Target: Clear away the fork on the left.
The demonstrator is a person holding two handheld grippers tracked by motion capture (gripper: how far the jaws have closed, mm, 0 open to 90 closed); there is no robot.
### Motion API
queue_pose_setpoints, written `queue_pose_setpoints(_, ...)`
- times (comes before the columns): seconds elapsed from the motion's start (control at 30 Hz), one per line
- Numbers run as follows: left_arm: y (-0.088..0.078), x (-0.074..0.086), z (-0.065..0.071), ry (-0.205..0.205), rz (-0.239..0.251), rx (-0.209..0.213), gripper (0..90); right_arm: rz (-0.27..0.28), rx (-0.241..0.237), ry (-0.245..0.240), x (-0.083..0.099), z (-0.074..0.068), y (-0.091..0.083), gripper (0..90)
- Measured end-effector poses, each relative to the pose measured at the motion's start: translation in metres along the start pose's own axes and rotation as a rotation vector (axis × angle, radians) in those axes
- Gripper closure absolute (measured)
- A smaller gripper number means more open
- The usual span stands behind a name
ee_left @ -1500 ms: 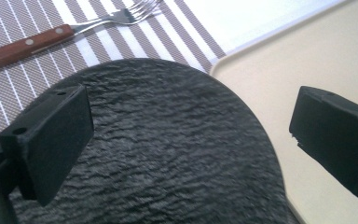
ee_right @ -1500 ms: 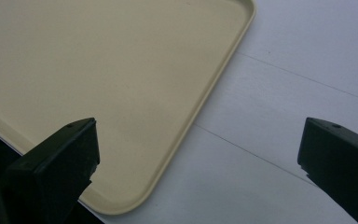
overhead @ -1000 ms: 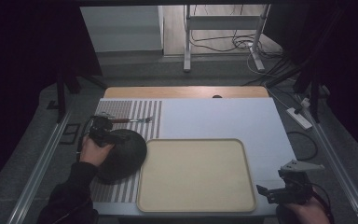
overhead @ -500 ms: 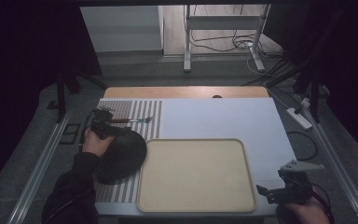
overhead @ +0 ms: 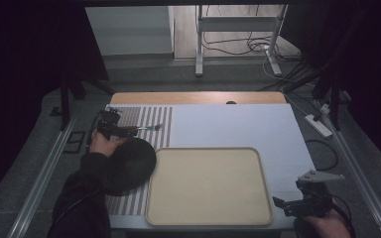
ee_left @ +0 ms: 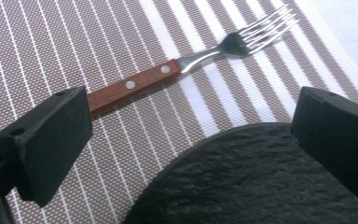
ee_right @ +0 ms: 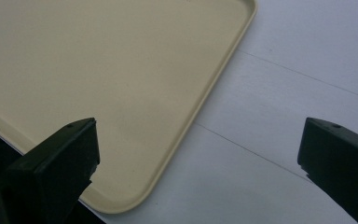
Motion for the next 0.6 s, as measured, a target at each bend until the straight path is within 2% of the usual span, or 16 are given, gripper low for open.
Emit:
queue_pose_setpoints(0.2, 0.006, -0.004, -0.007, -0.015, -0.002, -0.007, 0.1, -0.002, -0.003, -0.001, 0.0, 0.0, 0.0, 0.0)
queue_pose_setpoints(0.3, 0.008, -0.008, -0.01, 0.0, -0.001, -0.008, 4.1, -0.002, -0.003, -0.001, 0.0, 0.0, 0.0, 0.0)
queue_pose_setpoints(0.4, 0.01, -0.012, -0.013, 0.017, -0.001, -0.022, 13.5, 0.0, -0.006, 0.0, 0.0, 0.0, 0.0, 0.0)
queue_pose_setpoints(0.53, 0.014, -0.016, -0.02, 0.006, 0.002, -0.023, 31.8, -0.001, -0.008, -0.002, 0.0, 0.0, 0.0, 0.0)
queue_pose_setpoints(0.6, 0.016, -0.018, -0.024, 0.001, -0.005, -0.033, 46.2, 0.002, -0.011, 0.0, 0.0, 0.0, 0.0, 0.0)
Point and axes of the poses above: each handheld gripper's, and its own axes: y roughly forward along the jaws, x roughly out of its underside, z roughly to its right, the point moved 3 cm from there along y, roughly forward along the jaws, and after that the axes turned 2 degrees about x, right-handed, at the moved point
